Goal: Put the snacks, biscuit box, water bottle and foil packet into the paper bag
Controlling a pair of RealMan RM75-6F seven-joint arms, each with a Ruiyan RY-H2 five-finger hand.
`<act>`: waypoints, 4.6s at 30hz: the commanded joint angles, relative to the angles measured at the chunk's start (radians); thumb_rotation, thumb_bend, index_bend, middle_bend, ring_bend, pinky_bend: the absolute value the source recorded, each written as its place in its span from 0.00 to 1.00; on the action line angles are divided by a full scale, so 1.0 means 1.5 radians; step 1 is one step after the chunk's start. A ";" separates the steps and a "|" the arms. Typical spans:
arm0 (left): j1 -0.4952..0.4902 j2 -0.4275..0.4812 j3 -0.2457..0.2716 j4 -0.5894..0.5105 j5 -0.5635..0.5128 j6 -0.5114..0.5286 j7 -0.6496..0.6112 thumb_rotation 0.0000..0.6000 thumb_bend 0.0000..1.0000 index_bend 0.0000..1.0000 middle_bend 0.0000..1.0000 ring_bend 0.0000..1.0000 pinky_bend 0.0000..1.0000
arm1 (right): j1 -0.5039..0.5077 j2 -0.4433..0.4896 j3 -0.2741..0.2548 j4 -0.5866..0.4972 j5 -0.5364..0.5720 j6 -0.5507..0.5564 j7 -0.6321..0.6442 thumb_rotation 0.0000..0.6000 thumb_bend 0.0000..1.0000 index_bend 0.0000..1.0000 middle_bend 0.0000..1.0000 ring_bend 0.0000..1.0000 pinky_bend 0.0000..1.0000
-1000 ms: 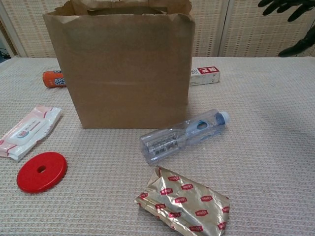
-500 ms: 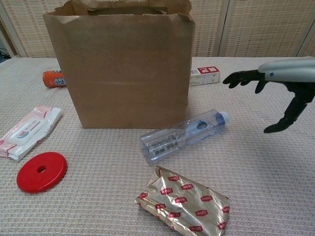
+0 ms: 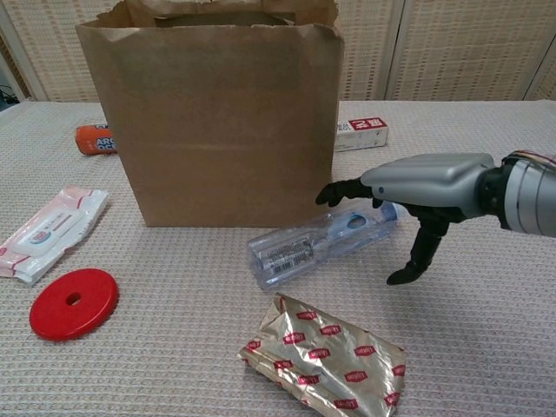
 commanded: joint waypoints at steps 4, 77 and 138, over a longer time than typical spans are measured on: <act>0.000 0.001 0.000 -0.001 -0.001 0.000 0.000 1.00 0.38 0.00 0.00 0.00 0.00 | 0.031 -0.010 -0.001 0.017 0.022 -0.003 -0.020 1.00 0.06 0.05 0.10 0.07 0.19; 0.000 0.003 0.001 -0.004 0.000 -0.002 -0.005 1.00 0.38 0.00 0.00 0.00 0.00 | 0.013 0.037 0.177 -0.031 -0.124 0.283 0.200 1.00 0.24 0.63 0.59 0.61 0.66; 0.002 0.006 -0.001 -0.007 -0.011 -0.001 -0.006 1.00 0.37 0.00 0.00 0.00 0.00 | 0.026 0.025 0.262 -0.029 0.004 0.270 0.142 1.00 0.16 0.00 0.14 0.05 0.13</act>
